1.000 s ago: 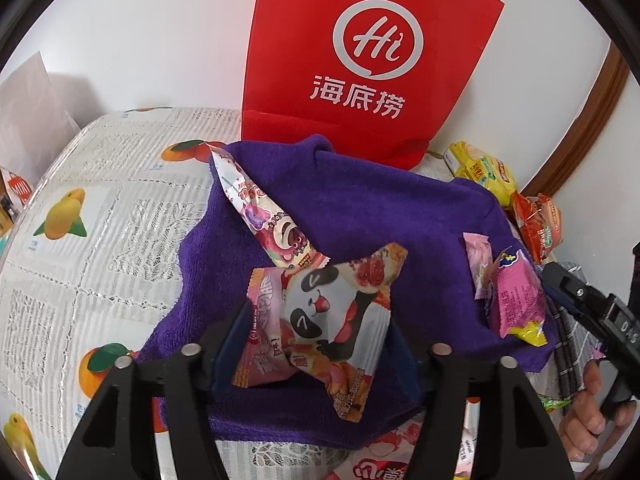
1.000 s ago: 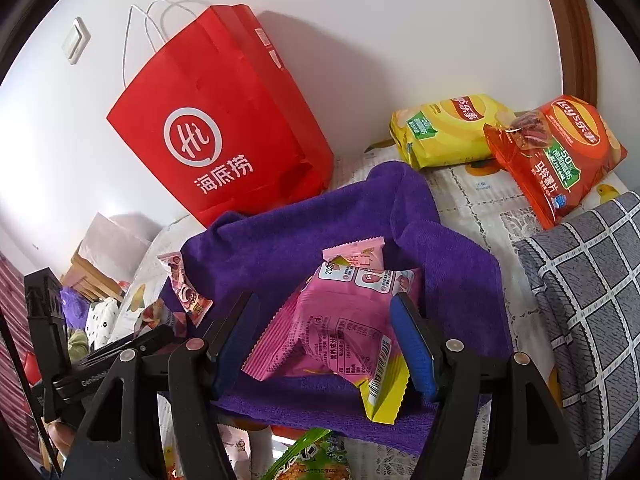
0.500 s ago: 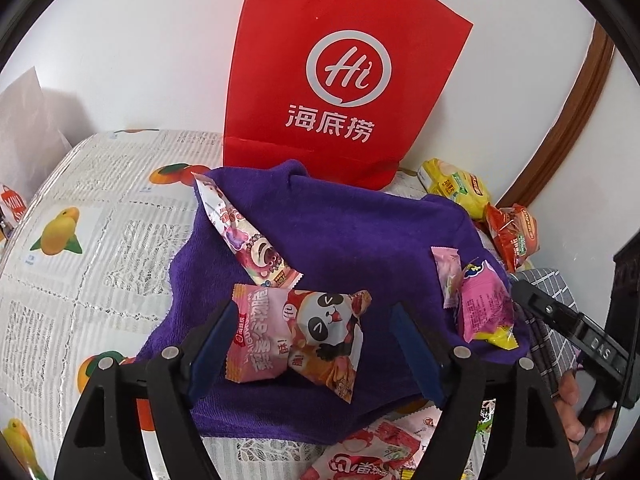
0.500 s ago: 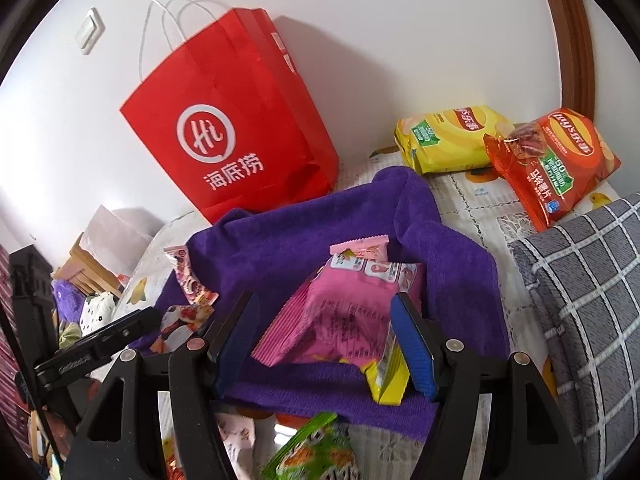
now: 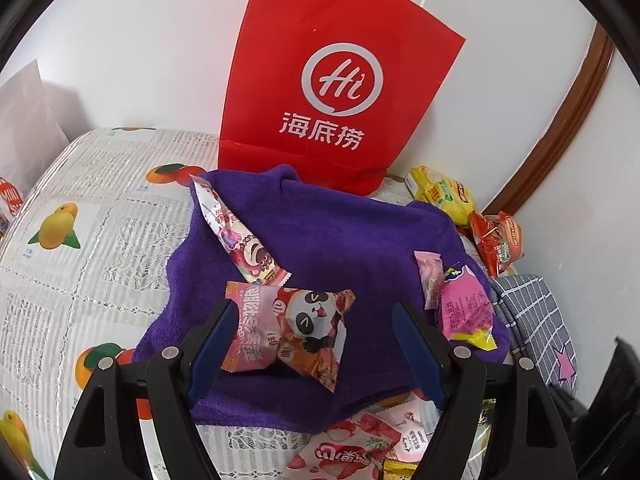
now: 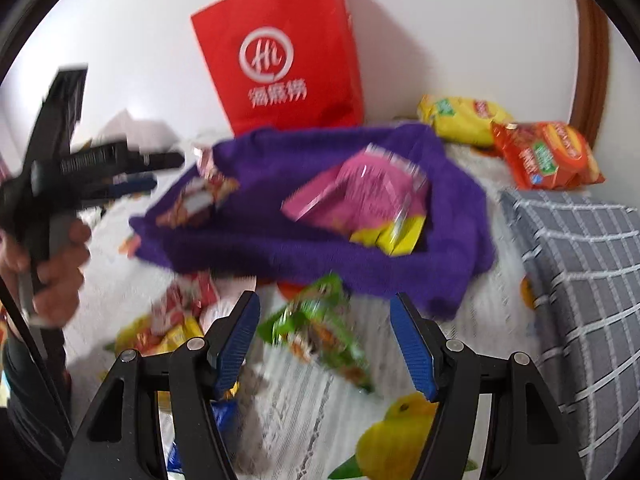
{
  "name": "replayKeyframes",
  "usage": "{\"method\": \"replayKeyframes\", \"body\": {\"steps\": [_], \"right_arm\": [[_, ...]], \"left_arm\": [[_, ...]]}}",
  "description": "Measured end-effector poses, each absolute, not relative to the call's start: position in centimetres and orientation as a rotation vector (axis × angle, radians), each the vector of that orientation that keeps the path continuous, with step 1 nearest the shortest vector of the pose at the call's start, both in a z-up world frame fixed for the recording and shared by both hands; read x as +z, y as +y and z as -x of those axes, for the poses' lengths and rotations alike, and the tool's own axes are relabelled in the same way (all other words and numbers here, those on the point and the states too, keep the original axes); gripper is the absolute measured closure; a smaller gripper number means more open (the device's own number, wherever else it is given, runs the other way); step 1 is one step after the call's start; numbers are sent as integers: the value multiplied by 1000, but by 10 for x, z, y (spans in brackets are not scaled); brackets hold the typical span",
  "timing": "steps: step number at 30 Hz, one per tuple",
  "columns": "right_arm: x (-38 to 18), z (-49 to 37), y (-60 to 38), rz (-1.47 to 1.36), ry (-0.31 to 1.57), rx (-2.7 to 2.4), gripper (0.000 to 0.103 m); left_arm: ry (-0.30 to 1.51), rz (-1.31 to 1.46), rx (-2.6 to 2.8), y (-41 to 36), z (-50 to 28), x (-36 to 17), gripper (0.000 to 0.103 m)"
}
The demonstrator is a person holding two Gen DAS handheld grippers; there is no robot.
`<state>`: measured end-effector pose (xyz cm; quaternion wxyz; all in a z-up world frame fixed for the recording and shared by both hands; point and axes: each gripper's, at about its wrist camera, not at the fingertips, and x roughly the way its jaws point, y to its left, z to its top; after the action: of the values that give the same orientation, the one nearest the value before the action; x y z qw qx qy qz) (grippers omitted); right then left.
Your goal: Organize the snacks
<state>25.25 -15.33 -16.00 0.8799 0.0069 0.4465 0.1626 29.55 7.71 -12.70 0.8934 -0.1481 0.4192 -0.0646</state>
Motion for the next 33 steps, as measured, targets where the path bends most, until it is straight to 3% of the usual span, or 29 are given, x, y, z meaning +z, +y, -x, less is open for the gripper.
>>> {"method": "replayKeyframes", "body": {"steps": [5, 10, 33], "right_arm": [[-188, -255, -145, -13, 982, 331, 37], [-190, -247, -138, 23, 950, 316, 51], [-188, -247, -152, -83, 932, 285, 52]], "left_arm": [[876, 301, -139, 73, -293, -127, 25], [868, 247, -126, 65, -290, -125, 25], [981, 113, -278, 32, -242, -154, 25]]}}
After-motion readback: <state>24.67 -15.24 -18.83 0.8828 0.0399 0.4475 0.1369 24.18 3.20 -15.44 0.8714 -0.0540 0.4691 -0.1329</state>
